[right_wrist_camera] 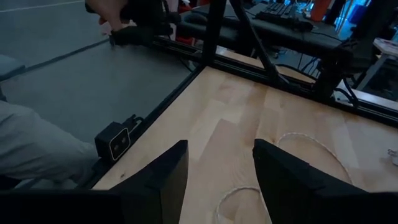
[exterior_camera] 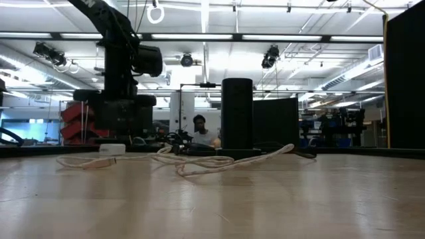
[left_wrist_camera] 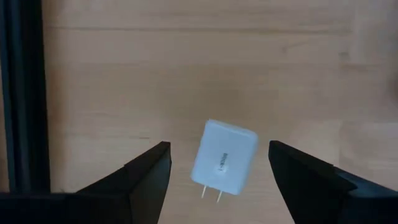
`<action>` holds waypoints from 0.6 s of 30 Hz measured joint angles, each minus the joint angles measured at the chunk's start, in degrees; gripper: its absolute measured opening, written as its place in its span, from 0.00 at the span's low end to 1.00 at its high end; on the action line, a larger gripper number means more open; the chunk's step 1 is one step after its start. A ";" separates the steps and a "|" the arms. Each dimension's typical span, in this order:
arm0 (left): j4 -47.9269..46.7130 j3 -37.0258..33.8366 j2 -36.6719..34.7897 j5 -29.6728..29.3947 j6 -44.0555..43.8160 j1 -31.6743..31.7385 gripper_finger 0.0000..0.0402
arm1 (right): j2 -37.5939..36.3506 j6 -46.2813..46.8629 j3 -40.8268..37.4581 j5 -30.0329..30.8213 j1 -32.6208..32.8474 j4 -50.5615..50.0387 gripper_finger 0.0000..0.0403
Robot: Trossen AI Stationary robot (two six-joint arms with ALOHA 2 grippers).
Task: Plug in charger
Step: Insert the charger cable into the charger adapter
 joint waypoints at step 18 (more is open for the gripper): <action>2.32 0.48 12.02 5.73 6.41 0.09 0.56 | 0.01 0.15 0.00 0.08 -0.07 -0.38 0.39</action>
